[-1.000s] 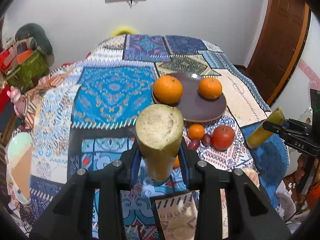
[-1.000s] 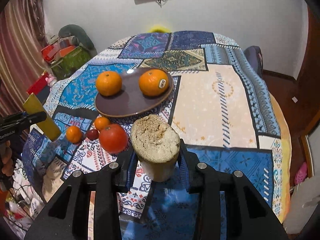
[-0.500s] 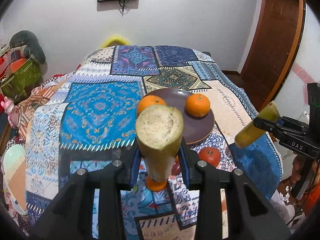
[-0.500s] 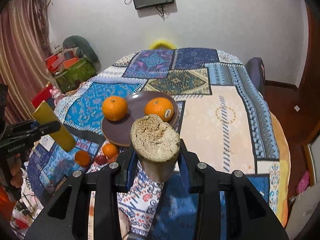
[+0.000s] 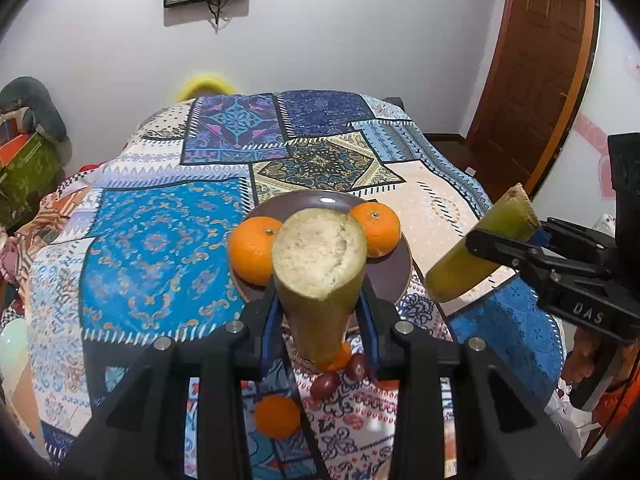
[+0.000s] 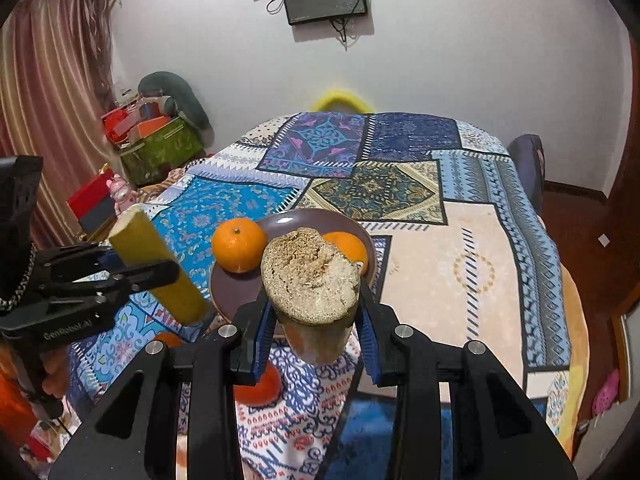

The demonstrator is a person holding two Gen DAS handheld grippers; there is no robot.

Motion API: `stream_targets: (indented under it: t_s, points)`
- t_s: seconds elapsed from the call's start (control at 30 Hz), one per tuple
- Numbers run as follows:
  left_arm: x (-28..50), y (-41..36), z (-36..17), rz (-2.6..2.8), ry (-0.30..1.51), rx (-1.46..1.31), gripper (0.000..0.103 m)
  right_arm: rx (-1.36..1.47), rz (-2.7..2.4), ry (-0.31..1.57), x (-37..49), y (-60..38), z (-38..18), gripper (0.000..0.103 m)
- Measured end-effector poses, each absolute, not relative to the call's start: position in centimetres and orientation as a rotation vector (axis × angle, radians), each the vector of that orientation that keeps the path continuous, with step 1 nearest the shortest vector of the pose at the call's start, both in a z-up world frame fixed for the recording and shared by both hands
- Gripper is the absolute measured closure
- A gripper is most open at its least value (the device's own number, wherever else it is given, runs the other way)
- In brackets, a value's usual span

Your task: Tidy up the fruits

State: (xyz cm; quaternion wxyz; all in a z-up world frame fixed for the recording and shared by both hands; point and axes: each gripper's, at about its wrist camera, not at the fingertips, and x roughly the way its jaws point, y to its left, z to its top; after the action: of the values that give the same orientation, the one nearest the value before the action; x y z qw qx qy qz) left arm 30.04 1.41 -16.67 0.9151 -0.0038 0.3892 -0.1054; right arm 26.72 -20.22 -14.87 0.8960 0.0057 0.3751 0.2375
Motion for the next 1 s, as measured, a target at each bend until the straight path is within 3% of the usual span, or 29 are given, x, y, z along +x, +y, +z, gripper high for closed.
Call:
stream_targets:
  t_s: [1.0]
  points:
    - [40.9,-0.5,-20.6,-0.242,0.873,-0.018,0.068,0.029,0.574,0.798,32.0,-17.8,-18.1,0.069]
